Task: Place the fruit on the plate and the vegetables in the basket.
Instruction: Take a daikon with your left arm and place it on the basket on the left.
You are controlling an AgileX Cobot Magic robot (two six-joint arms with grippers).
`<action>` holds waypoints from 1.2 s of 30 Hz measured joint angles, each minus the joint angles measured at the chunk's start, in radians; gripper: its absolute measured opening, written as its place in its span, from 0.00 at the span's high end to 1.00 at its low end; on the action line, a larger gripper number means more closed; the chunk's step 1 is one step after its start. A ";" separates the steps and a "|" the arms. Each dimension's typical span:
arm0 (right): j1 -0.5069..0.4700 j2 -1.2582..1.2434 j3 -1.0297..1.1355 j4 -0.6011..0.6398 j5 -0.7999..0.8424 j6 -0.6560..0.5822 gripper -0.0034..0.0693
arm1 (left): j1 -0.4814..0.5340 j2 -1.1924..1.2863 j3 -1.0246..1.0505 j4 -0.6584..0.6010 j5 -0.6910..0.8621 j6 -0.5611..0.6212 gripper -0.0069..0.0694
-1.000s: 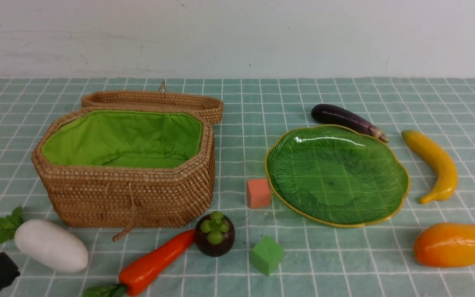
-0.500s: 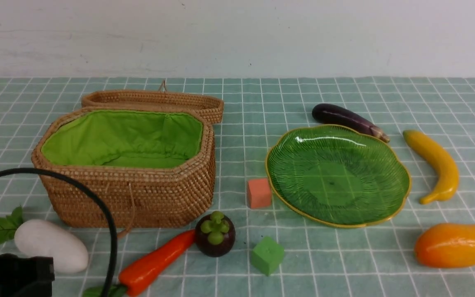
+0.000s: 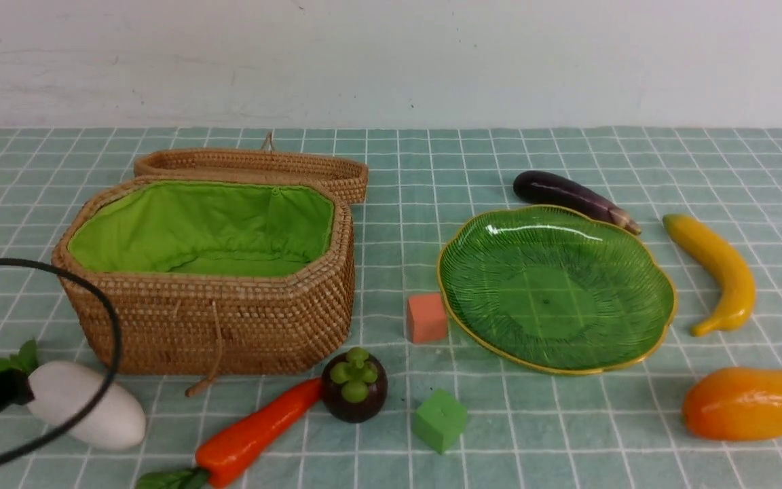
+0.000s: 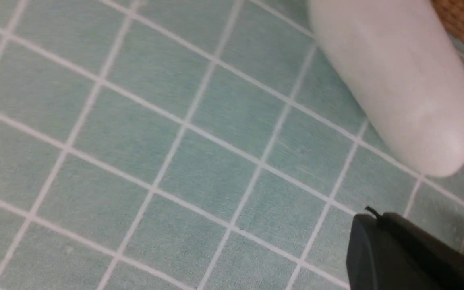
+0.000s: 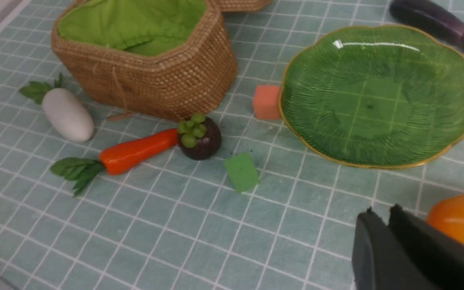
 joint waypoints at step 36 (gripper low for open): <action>0.140 0.010 -0.001 -0.037 0.002 -0.109 0.83 | -0.029 0.425 -0.003 -0.341 -0.461 0.034 0.17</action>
